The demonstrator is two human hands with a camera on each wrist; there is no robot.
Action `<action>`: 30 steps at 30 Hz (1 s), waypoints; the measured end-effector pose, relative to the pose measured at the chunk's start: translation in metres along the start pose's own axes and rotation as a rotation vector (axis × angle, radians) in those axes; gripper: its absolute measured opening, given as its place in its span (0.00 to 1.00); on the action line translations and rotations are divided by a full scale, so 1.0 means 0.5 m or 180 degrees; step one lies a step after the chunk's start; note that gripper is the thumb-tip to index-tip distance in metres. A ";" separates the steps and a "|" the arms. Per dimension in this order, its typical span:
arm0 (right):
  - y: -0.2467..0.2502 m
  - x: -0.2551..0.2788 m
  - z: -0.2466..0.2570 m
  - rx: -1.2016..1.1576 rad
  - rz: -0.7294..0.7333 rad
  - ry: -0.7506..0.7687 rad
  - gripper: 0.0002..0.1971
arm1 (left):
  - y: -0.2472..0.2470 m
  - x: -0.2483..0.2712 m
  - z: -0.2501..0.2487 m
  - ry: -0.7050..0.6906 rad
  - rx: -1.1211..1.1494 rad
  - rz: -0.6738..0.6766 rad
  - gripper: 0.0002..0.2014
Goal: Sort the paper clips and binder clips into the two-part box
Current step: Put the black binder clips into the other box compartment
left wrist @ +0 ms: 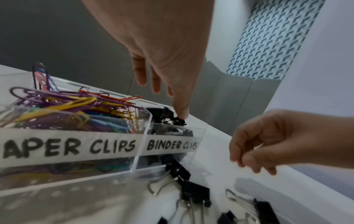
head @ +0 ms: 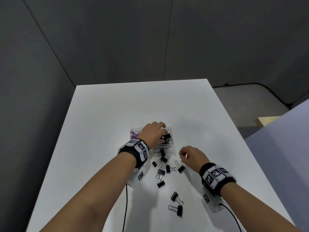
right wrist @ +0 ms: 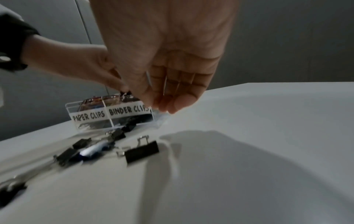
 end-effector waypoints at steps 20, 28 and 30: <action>-0.103 0.042 0.067 0.0529 0.0068 -0.0118 0.12 | -0.161 0.115 -0.029 0.0395 0.0450 0.0691 0.18; -0.115 0.019 0.054 0.0255 0.0219 -0.0446 0.15 | -0.183 0.115 -0.007 0.1047 0.1117 0.0862 0.19; -0.111 0.017 0.049 0.0156 0.0176 -0.0452 0.16 | -0.185 0.117 -0.004 0.1085 0.1205 0.0830 0.17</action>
Point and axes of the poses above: each hand's wrist, its own x-axis away from the middle knuckle, its own y-axis out of the back of the hand, z = x × y, the point moved 8 cm from there along -x, towards the middle knuckle, and after that the axes turned 3 degrees about x, right-handed, at the moved point
